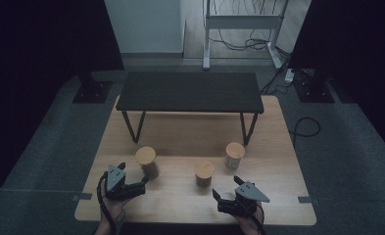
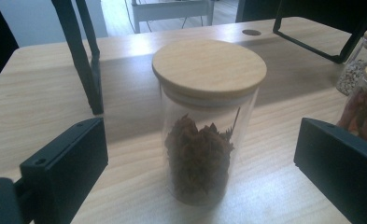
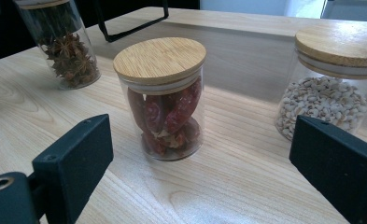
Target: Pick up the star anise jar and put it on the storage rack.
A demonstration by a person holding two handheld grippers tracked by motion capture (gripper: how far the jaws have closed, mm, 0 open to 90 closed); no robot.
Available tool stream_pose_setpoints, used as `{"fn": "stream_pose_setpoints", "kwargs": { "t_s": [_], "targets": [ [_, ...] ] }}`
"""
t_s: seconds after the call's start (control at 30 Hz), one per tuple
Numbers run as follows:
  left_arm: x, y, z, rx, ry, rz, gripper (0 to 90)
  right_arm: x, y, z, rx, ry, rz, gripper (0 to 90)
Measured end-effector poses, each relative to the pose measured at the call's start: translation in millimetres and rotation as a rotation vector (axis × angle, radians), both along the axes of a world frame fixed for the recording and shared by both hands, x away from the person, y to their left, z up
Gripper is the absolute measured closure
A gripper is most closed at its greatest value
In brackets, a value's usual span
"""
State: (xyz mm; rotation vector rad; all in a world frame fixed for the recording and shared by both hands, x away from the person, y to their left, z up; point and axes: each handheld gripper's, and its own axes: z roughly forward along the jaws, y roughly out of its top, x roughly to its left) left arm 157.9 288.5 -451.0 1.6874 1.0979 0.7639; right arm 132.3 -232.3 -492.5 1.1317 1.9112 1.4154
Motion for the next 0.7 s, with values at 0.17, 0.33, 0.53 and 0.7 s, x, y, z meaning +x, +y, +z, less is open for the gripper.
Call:
{"fn": "stream_pose_setpoints", "kwargs": {
  "t_s": [0.17, 0.33, 0.53, 0.7],
  "targets": [
    [9.7, -3.2, 1.2, 0.007, 0.003, -0.031, 3.0, 0.3, 0.6, -0.7, 0.005, 0.005, -0.007, 5.8],
    [19.6, -8.7, 1.5, 0.023, 0.002, -0.047, 2.9, 0.1, 0.1, -0.9, 0.005, 0.004, -0.014, 5.8],
    [28.0, -12.8, 0.6, 0.031, 0.009, -0.038, 2.9, -1.2, -0.1, -2.2, 0.01, -0.01, -0.013, 5.8],
    [34.1, -14.9, -0.2, 0.041, 0.015, -0.038, 2.8, -0.5, 0.1, -2.6, 0.009, -0.004, -0.013, 5.8]
  ]
}}
